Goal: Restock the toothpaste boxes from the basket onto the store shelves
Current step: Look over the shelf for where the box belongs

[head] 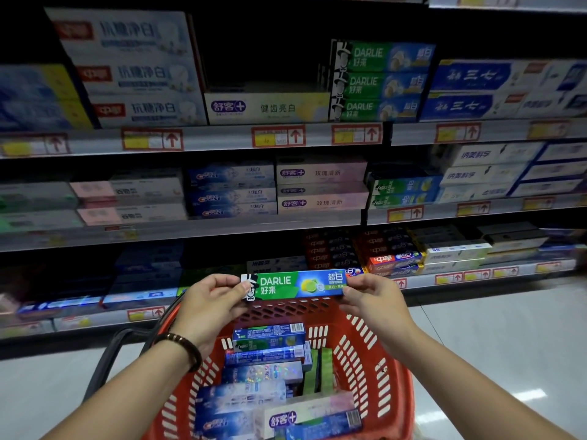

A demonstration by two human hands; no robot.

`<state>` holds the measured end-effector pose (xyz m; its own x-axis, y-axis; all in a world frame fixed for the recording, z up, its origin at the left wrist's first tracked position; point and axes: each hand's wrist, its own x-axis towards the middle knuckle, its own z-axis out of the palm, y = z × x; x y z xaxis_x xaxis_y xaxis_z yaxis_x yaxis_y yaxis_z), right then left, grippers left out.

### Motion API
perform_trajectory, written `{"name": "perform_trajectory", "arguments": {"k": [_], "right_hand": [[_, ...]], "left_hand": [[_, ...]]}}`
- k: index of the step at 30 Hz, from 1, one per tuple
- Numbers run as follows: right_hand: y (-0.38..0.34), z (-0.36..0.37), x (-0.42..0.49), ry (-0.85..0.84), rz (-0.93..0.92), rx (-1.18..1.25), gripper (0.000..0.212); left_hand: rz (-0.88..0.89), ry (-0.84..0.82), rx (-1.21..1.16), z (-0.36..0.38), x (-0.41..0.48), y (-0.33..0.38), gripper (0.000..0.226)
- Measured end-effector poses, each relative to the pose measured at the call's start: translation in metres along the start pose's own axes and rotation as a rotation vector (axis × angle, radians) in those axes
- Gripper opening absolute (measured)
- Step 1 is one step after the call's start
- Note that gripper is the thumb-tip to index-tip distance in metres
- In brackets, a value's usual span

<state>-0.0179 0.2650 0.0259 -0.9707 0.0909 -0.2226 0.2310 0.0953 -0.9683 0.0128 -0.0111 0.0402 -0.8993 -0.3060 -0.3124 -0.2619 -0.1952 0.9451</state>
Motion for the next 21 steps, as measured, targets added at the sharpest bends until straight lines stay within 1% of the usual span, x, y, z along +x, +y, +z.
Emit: {"name": "perform_trajectory", "arguments": {"k": [7, 14, 18, 21], "right_hand": [[0.000, 0.001, 0.001, 0.040, -0.060, 0.054, 0.005], [-0.016, 0.000, -0.005, 0.093, -0.151, 0.100, 0.012], [-0.019, 0.000, -0.009, 0.107, -0.158, 0.107, 0.012], [-0.019, -0.003, -0.009, 0.119, -0.152, 0.128, 0.008]], "left_hand": [[0.050, 0.059, -0.041, 0.004, -0.003, 0.001, 0.014], [0.155, 0.083, 0.003, 0.008, -0.003, 0.002, 0.011], [0.178, 0.071, -0.003, 0.012, -0.003, 0.002, 0.016], [0.189, 0.036, 0.000, 0.015, -0.003, 0.003, 0.028]]}}
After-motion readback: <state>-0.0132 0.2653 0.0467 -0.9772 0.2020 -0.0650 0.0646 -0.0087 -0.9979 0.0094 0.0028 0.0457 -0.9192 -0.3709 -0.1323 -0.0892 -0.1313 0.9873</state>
